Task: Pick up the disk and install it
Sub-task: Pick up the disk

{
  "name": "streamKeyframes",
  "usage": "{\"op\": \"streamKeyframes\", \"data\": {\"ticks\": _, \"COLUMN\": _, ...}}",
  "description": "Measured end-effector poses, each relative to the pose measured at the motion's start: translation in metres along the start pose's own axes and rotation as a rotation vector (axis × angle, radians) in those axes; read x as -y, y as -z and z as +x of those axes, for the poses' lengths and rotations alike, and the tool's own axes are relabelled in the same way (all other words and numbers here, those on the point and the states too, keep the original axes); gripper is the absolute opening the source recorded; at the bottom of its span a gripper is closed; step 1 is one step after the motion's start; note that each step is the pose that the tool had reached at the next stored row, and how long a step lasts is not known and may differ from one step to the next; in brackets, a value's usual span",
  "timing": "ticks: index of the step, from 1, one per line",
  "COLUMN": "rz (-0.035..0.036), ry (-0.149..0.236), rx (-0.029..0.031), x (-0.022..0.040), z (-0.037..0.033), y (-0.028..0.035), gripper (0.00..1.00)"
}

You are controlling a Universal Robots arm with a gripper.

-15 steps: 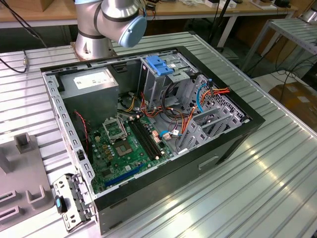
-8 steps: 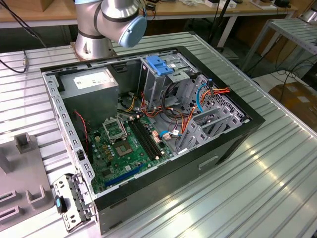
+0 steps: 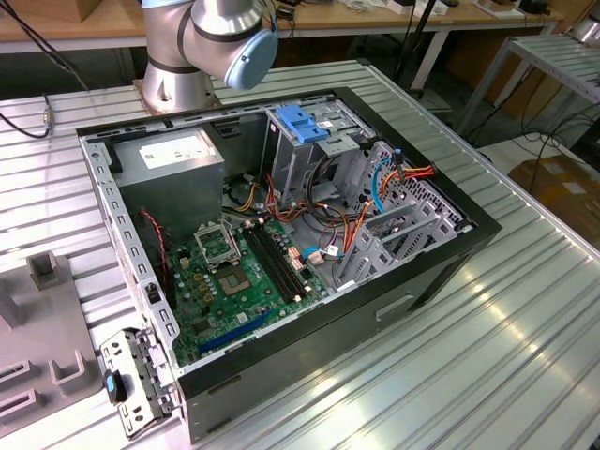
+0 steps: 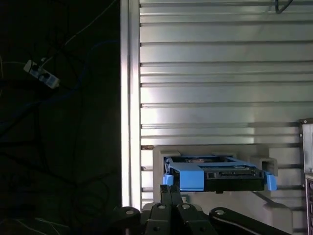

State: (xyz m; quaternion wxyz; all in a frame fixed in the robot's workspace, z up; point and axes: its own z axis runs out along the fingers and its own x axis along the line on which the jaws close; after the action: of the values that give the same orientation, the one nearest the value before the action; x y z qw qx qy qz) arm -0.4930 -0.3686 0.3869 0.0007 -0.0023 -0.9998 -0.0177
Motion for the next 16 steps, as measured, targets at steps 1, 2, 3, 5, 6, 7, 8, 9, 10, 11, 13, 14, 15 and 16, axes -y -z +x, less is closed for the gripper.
{"op": "streamKeyframes", "data": {"ticks": 1, "rz": 0.0, "ry": 0.01, "rx": -0.0004, "x": 0.0, "z": 0.0, "y": 0.0, "gripper": 0.11}}
{"op": "streamKeyframes", "data": {"ticks": 2, "rz": 0.0001, "ry": 0.033, "rx": -0.0013, "x": 0.0, "z": 0.0, "y": 0.0, "gripper": 0.11}}
{"op": "streamKeyframes", "data": {"ticks": 3, "rz": 0.0001, "ry": 0.062, "rx": -0.0023, "x": 0.0, "z": 0.0, "y": 0.0, "gripper": 0.11}}
{"op": "streamKeyframes", "data": {"ticks": 5, "rz": 0.0002, "ry": 0.087, "rx": -0.0031, "x": 0.0, "z": 0.0, "y": 0.0, "gripper": 0.11}}
{"op": "streamKeyframes", "data": {"ticks": 6, "rz": 0.0002, "ry": 0.097, "rx": -0.0034, "x": 0.0, "z": 0.0, "y": 0.0, "gripper": 0.11}}
{"op": "streamKeyframes", "data": {"ticks": 7, "rz": 0.0002, "ry": 0.105, "rx": -0.0038, "x": 0.0, "z": 0.0, "y": 0.0, "gripper": 0.11}}
{"op": "streamKeyframes", "data": {"ticks": 8, "rz": 0.0002, "ry": 0.113, "rx": -0.004, "x": 0.0, "z": 0.0, "y": 0.0, "gripper": 0.11}}
{"op": "streamKeyframes", "data": {"ticks": 9, "rz": 0.0002, "ry": 0.121, "rx": -0.0043, "x": 0.0, "z": 0.0, "y": 0.0, "gripper": 0.11}}
{"op": "streamKeyframes", "data": {"ticks": 10, "rz": 0.0002, "ry": 0.131, "rx": -0.0047, "x": 0.0, "z": 0.0, "y": 0.0, "gripper": 0.11}}
{"op": "streamKeyframes", "data": {"ticks": 11, "rz": 0.0002, "ry": 0.144, "rx": -0.0052, "x": 0.0, "z": 0.0, "y": 0.0, "gripper": 0.11}}
{"op": "streamKeyframes", "data": {"ticks": 13, "rz": 0.0003, "ry": 0.17, "rx": -0.0061, "x": 0.0, "z": 0.0, "y": 0.0, "gripper": 0.11}}
{"op": "streamKeyframes", "data": {"ticks": 14, "rz": 0.0003, "ry": 0.188, "rx": -0.0067, "x": 0.0, "z": 0.0, "y": 0.0, "gripper": 0.11}}
{"op": "streamKeyframes", "data": {"ticks": 15, "rz": 0.0003, "ry": 0.205, "rx": -0.0073, "x": 0.0, "z": 0.0, "y": 0.0, "gripper": 0.11}}
{"op": "streamKeyframes", "data": {"ticks": 16, "rz": 0.0004, "ry": 0.223, "rx": -0.0079, "x": 0.0, "z": 0.0, "y": -0.0001, "gripper": 0.11}}
